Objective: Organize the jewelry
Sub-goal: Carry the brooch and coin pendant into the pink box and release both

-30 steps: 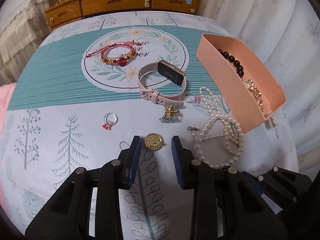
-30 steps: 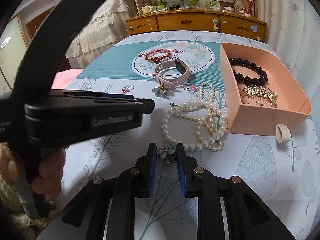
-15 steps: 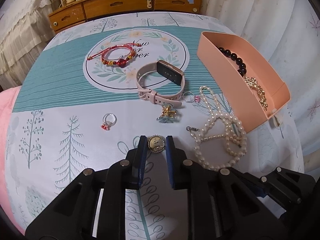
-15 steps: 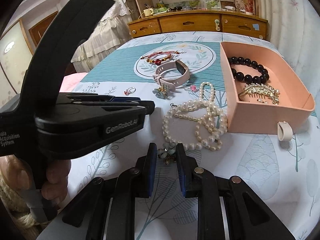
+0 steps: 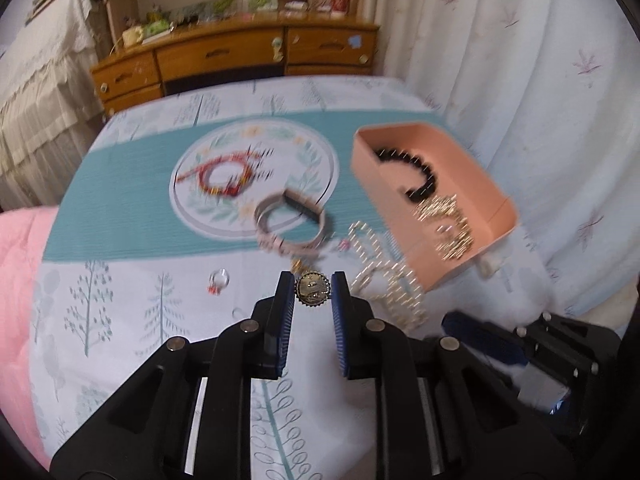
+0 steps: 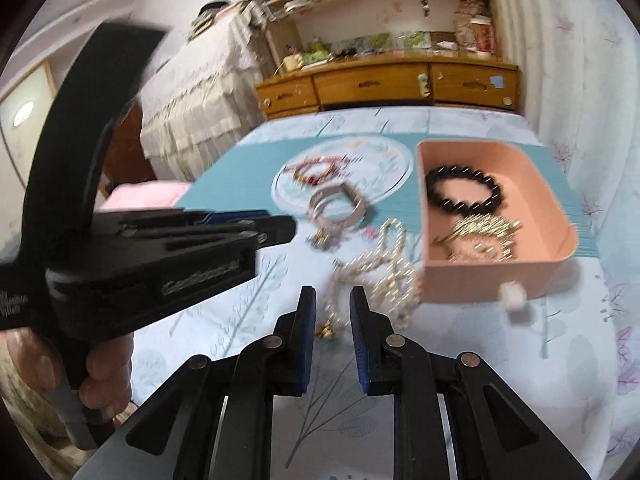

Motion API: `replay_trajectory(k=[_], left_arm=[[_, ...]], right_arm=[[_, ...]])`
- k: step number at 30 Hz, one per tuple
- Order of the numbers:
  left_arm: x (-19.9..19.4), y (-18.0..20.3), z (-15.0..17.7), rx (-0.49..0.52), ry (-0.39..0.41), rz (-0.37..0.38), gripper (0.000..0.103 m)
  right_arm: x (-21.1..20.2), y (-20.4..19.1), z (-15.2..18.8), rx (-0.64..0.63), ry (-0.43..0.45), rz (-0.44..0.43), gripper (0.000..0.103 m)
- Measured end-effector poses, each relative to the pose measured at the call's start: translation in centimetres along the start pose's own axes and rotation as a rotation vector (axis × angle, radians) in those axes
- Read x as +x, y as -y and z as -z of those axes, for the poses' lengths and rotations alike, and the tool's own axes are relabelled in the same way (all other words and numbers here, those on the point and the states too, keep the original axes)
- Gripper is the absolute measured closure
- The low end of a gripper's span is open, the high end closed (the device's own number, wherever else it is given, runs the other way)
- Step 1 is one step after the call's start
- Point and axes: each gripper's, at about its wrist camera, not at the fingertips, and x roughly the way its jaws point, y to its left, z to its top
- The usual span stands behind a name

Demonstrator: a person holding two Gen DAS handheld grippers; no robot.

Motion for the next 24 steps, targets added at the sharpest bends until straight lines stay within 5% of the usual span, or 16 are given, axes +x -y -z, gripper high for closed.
replay_trajectory(k=[9, 15, 24], left_arm=[[-1.1, 3.3, -7.0, 0.038, 0.066, 0.168, 0.087], [2.9, 6.0, -10.2, 0.021, -0.023, 0.270, 0.087], [10.5, 7.8, -9.6, 0.001, -0.176, 0.259, 0.087]], right_arm=[[-4.1, 7.9, -6.6, 0.177, 0.078, 0.040, 0.085], [-2.6, 14.1, -8.6, 0.337, -0.005, 0.012, 0.085], [2.1, 20.2, -7.6, 0.533, -0.149, -0.007, 0.085]])
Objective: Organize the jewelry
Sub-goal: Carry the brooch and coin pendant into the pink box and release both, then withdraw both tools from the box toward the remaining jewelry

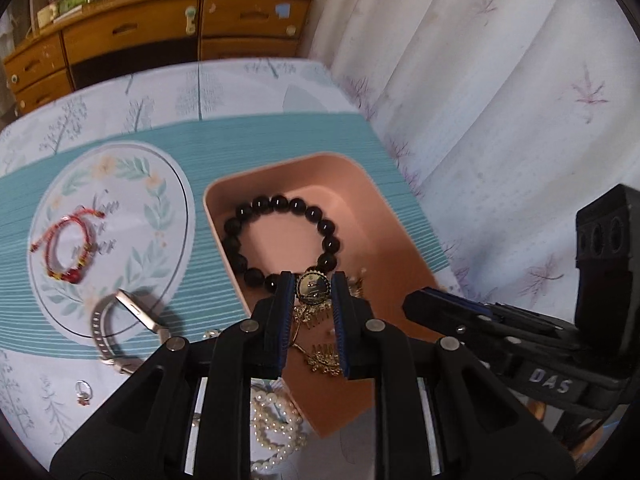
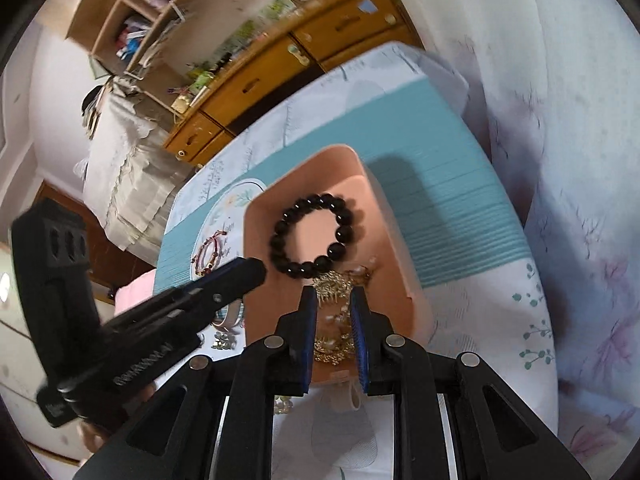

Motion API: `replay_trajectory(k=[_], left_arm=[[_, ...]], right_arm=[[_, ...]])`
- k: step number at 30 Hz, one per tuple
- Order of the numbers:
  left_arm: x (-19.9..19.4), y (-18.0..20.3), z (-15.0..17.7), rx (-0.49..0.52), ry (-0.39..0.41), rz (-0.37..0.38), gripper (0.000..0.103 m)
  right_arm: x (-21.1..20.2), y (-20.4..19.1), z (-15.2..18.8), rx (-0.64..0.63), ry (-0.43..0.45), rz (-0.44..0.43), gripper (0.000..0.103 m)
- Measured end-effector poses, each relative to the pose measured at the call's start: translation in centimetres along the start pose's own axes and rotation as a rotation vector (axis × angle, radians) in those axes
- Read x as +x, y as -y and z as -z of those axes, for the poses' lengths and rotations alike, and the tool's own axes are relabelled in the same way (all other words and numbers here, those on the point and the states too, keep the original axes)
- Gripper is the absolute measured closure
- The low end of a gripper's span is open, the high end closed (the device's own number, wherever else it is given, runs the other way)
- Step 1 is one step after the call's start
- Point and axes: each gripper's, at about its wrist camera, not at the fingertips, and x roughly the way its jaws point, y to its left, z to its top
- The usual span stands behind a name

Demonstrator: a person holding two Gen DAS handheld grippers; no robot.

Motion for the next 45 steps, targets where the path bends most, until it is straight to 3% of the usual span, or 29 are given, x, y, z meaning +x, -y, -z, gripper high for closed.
replay_trajectory(k=[4, 6, 8, 15, 20, 21, 22, 27, 37, 45], left_arm=[[1.1, -0.4, 0.3, 0.002, -0.018, -0.011, 0.087], [1.4, -0.4, 0.4, 0.001, -0.024, -0.016, 0.087], [1.5, -0.5, 0.4, -0.001, -0.024, -0.018, 0.087], [1.0, -0.5, 0.6, -0.005, -0.041, -0.014, 0.086], [-1.3, -0.9, 1.2, 0.032, -0.041, 0.021, 0.064], [-1.8, -1.0, 1.4, 0.037, -0.038, 0.002, 0.052], [-2.7, -1.3, 1.7, 0.037, -0.018, -0.023, 0.046], [-6.7, -3.6, 3.2, 0.019, 0.040, -0.052, 0.046], [-14.2, -9.2, 8.1, -0.039, 0.163, -0.180, 0.046], [-15.6, -11.0, 12.3, -0.023, 0.189, -0.244, 0.046]], right_arm=[[0.7, 0.5, -0.1, 0.022, -0.022, -0.001, 0.083], [1.1, 0.5, -0.3, 0.028, -0.022, 0.001, 0.069], [0.9, 0.5, -0.1, 0.037, -0.010, -0.013, 0.066], [-0.1, -0.3, 0.4, 0.018, 0.020, 0.005, 0.066], [-1.4, -1.5, 1.3, -0.037, 0.052, 0.022, 0.066], [-1.5, -1.6, 1.3, -0.047, 0.056, 0.022, 0.066], [-1.7, -2.1, 1.8, -0.071, 0.063, 0.028, 0.066], [-2.0, -4.9, 4.2, -0.204, 0.068, 0.037, 0.066], [-0.8, -13.1, 13.2, -0.590, 0.062, 0.050, 0.066], [1.3, -14.7, 18.1, -0.682, 0.038, 0.065, 0.066]])
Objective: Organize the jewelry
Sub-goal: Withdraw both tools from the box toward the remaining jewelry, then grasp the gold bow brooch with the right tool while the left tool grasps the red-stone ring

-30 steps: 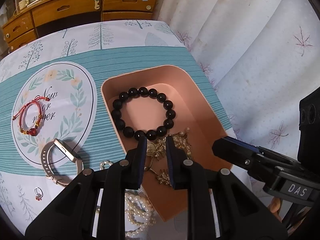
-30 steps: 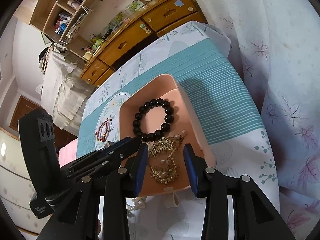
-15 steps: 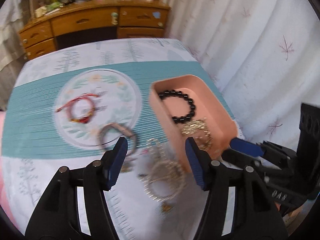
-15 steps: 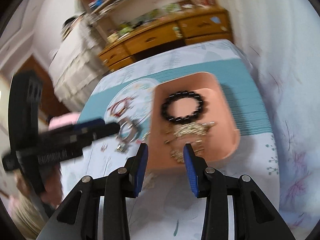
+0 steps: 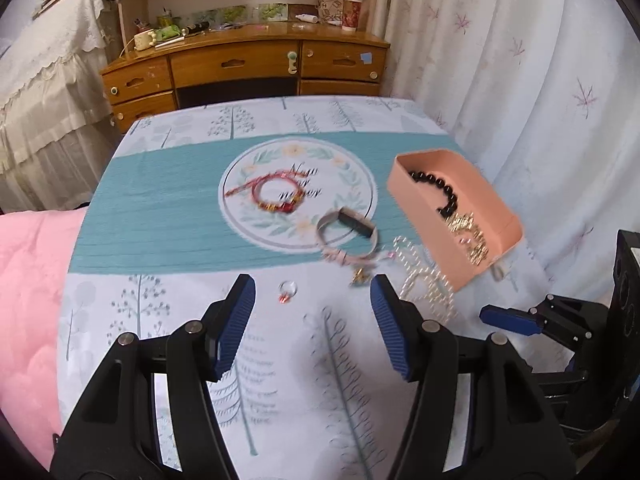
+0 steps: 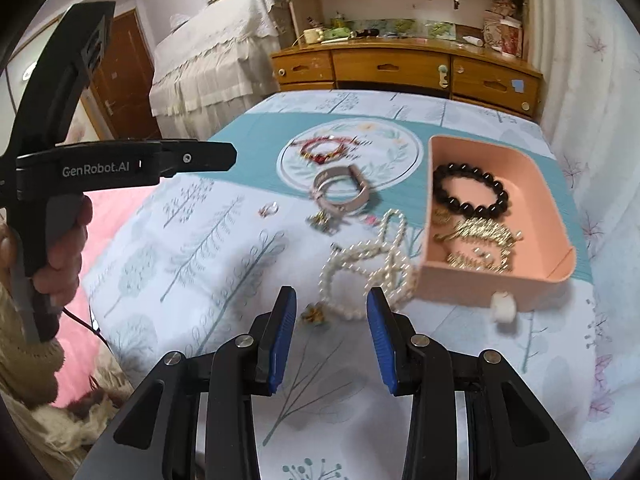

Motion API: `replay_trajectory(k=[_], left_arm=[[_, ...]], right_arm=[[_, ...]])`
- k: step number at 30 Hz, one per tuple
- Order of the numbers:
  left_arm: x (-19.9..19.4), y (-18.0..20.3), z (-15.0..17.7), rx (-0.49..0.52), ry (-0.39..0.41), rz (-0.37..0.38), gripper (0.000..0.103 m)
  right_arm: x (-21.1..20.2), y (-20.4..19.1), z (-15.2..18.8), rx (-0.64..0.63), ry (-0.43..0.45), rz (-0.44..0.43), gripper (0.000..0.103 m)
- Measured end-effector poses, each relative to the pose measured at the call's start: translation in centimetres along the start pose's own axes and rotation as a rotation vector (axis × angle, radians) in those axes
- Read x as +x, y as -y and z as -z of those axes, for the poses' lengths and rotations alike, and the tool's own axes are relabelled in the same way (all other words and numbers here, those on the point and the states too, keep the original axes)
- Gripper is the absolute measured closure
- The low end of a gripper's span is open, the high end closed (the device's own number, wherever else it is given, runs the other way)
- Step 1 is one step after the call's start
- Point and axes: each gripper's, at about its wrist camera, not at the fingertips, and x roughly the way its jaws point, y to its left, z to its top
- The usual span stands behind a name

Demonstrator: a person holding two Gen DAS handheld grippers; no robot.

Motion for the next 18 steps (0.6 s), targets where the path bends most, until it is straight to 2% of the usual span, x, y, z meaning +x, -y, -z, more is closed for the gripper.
replay_trajectory(k=[6, 11, 18], left_arm=[[2.8, -0.4, 2.8, 0.004, -0.053, -0.009, 0.046], [4.8, -0.2, 4.1, 0.040, -0.059, -0.006, 0.046], [7.4, -1.0, 4.5, 0.051, -0.077, 0.001, 0.046]], right_arm=[[2.1, -1.1, 2.0, -0.075, -0.001, 0.017, 0.066], [3.1, -2.3, 2.5, -0.146, 0.010, 0.036, 0.066], [4.7, -2.6, 2.1, -0.179, 0.002, 0.066, 0.075]])
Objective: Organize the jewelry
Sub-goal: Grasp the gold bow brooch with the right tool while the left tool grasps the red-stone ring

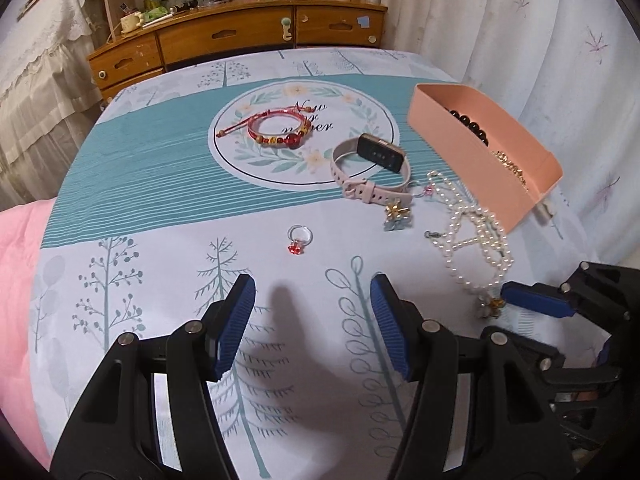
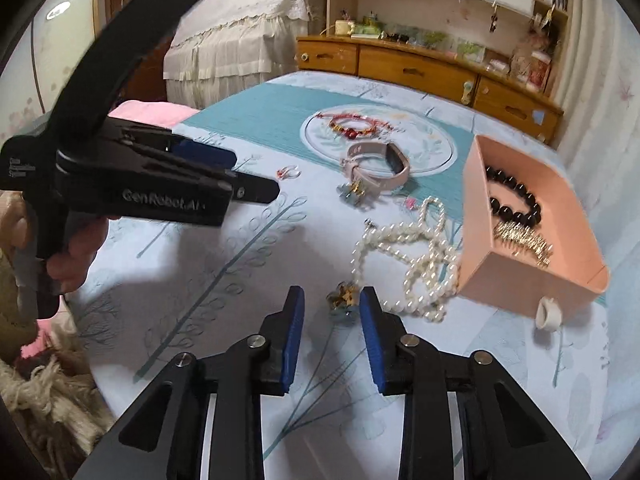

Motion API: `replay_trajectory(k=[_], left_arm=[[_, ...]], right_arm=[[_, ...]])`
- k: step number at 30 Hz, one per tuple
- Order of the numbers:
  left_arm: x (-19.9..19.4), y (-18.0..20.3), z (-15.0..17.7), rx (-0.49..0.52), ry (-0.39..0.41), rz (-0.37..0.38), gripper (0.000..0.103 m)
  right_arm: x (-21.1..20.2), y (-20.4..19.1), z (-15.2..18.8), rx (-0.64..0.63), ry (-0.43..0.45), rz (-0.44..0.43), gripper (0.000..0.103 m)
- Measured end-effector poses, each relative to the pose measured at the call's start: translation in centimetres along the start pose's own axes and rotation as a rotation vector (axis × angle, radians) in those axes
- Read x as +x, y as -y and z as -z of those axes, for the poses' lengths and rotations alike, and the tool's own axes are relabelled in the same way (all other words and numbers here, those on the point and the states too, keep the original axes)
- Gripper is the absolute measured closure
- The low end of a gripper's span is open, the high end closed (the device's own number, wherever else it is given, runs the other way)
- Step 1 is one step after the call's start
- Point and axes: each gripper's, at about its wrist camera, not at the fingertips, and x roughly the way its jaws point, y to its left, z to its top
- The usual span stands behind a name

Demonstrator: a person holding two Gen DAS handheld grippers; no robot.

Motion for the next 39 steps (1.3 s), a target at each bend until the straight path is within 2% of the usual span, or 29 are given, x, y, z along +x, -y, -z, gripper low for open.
replay_trajectory(k=[4, 11, 16, 19, 24, 26, 28, 32, 39], left_arm=[[1.6, -0.9, -0.5, -0.016, -0.017, 0.018, 0.046], [3.3, -1.2, -1.4, 0.022, -0.003, -0.016, 0.048], [3.6, -1.1, -1.8, 0.054, 0.022, 0.003, 0.076], [3.6, -0.9, -1.9, 0.072, 0.029, 0.009, 0.080], [3.8, -0.5, -2.2, 0.096, 0.034, 0.003, 0.081], [3.8, -0.4, -2.2, 0.104, 0.034, 0.011, 0.087], [3.9, -0.1, -2.2, 0.114, 0.035, 0.012, 0.097], [3.8, 0.4, -2.0, 0.139, 0.049, -0.021, 0.098], [2.8, 0.7, -2.0, 0.108, 0.060, -0.035, 0.098]], right_arm=[[0.9, 0.1, -0.1, -0.006, -0.018, -0.009, 0.085], [2.0, 0.9, -0.3, 0.012, -0.032, -0.015, 0.086], [2.6, 1.8, -0.4, 0.042, -0.031, -0.034, 0.086], [2.6, 2.1, -0.4, 0.055, -0.026, -0.047, 0.086], [2.4, 2.3, -0.3, 0.075, -0.021, -0.065, 0.086], [2.3, 2.4, -0.2, 0.080, -0.020, -0.070, 0.086], [2.3, 2.5, -0.2, 0.089, -0.018, -0.077, 0.086], [2.1, 2.8, 0.0, 0.108, -0.013, -0.086, 0.087], [0.9, 3.4, 0.1, 0.146, 0.034, -0.100, 0.087]])
